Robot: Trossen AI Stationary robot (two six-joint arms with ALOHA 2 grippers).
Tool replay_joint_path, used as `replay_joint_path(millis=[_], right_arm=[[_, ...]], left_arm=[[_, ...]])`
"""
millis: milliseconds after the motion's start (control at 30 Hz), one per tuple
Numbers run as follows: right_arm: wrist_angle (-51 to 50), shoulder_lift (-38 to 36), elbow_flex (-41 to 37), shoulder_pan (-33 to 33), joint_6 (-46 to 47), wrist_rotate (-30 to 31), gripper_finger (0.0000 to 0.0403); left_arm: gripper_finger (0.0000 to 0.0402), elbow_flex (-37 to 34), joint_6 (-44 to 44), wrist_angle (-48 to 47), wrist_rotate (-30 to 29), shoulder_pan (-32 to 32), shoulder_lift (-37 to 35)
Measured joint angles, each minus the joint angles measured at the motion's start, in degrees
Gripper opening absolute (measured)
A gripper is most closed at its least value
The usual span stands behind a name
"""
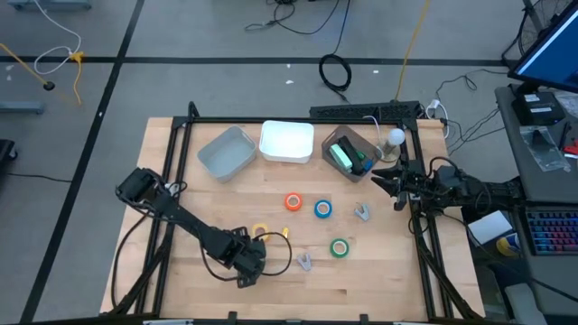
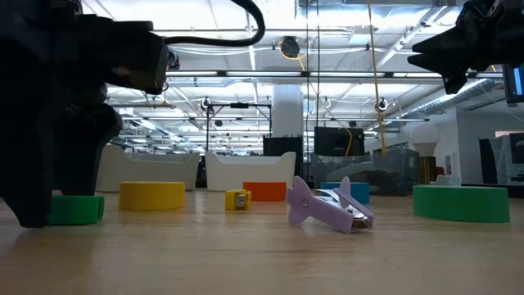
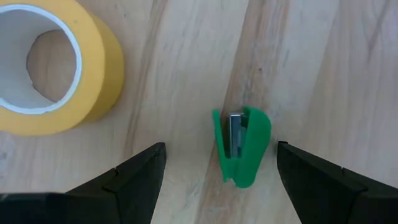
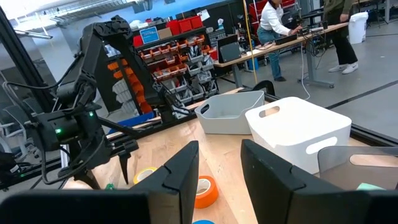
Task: Pick and place Stapler, Stapler remover, tape
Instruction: Put the small green stapler into the black bin
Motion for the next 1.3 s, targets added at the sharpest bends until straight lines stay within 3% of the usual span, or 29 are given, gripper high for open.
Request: replay_joint_path(millis=[233,600,800,1033,1300], right_arm=[[0.0,0.0,0.0,0.0,0.0,0.0,0.0116],[0.0,0.0,0.0,0.0,0.0,0.0,0.0116],[0.0,0.0,0.0,0.0,0.8,0.0,0.0116],[0.0,0.0,0.0,0.0,0.8,0.0,0.0116],[0.0,0.0,0.0,0.0,0.9,0.0,0.0116]], left_arm=[[0.0298,0.0,2.7,-0.4,0.0,0.0,0.1],[0.0146,-0.2,2.7,-0.9,-0.7,-0.1,0.2],[0.0092,-0.2,2.7,-0.4,-0.8,-0.1,0.2],[0.0080,-0.2,4.0,0.2,-2.1,-0.2,0.2],[0.0118,-0.2,7.0,0.8,-2.1,-0.1,0.2]])
